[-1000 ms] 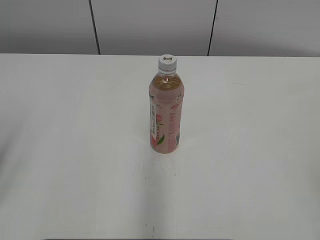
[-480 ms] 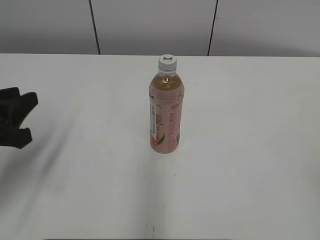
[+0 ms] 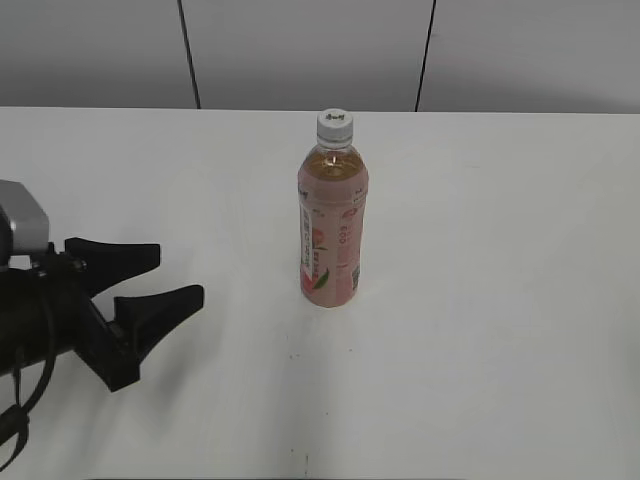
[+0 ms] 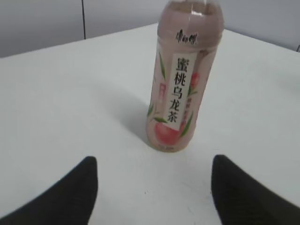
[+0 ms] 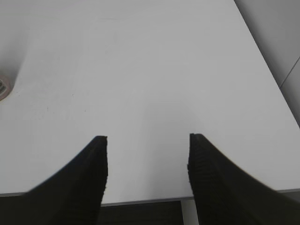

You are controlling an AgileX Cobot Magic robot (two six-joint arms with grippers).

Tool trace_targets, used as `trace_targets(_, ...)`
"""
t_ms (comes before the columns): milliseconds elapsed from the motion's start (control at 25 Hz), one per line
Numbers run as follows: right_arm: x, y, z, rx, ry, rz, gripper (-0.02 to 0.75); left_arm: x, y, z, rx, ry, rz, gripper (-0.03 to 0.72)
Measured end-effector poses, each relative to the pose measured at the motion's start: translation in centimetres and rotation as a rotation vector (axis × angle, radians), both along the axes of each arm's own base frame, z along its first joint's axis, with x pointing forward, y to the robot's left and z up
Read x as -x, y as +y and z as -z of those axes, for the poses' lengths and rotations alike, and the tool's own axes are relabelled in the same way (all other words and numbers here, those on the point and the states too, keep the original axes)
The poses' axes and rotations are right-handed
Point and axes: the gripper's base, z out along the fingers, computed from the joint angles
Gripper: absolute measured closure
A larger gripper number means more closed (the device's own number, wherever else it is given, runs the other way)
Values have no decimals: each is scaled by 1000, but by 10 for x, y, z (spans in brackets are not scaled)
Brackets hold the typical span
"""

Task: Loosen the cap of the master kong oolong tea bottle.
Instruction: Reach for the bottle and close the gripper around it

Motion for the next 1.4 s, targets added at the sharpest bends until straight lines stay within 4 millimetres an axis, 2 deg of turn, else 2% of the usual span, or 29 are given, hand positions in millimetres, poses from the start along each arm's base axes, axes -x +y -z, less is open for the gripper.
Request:
trace_targets(160,0,0,0,-4,0,-3,318,-11,-15,8,-3,9,64,163)
trace_targets(440,0,0,0,-4,0,-3,318,-38,-56,-4,20,-103,172,155)
trace_targets(560,0,0,0,0,0,0,318,-51,-68,-2,25,-117,187,155)
trace_targets(880,0,0,0,0,0,0,318,-72,-80,15,49,-71,194,155)
trace_targets(1400,0,0,0,-1,0,1,318,-86,-89,23,66,-60,234,144)
